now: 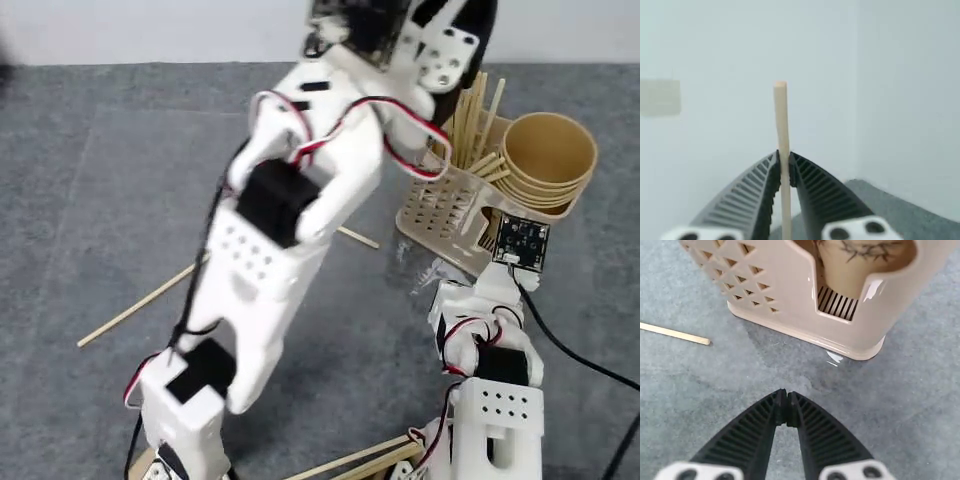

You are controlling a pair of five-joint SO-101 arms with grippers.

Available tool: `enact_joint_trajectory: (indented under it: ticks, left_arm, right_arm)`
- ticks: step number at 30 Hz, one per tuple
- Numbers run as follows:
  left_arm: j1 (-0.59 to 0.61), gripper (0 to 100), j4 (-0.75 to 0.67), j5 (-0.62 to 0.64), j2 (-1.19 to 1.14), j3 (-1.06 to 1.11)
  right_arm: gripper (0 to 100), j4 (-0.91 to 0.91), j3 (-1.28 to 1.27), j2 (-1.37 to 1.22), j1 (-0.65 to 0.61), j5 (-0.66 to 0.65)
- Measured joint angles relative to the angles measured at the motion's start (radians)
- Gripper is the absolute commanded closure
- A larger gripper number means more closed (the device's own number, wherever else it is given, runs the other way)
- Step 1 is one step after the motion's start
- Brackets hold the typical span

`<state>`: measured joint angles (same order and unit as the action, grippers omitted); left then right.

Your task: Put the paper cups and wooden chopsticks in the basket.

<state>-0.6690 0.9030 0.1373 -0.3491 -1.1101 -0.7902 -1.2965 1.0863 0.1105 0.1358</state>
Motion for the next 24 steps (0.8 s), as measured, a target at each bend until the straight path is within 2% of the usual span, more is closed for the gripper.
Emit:
enact_joint_trajectory:
  ticks: [12, 17, 24]
  left_arm:
    - [0.012, 97, 0.02, 0.006, -0.255, 0.0]
    - [0.018, 85, 0.184, 0.006, -0.261, -0.041]
    - [0.077, 85, 0.486, 0.006, -0.258, -0.25]
  right_arm:
    - [98.7, 0.0, 0.0, 0.0, 0.0, 0.0]
    - [98.7, 0.0, 0.0, 0.0, 0.0, 0.0]
    - [98.7, 0.0, 0.0, 0.0, 0.0, 0.0]
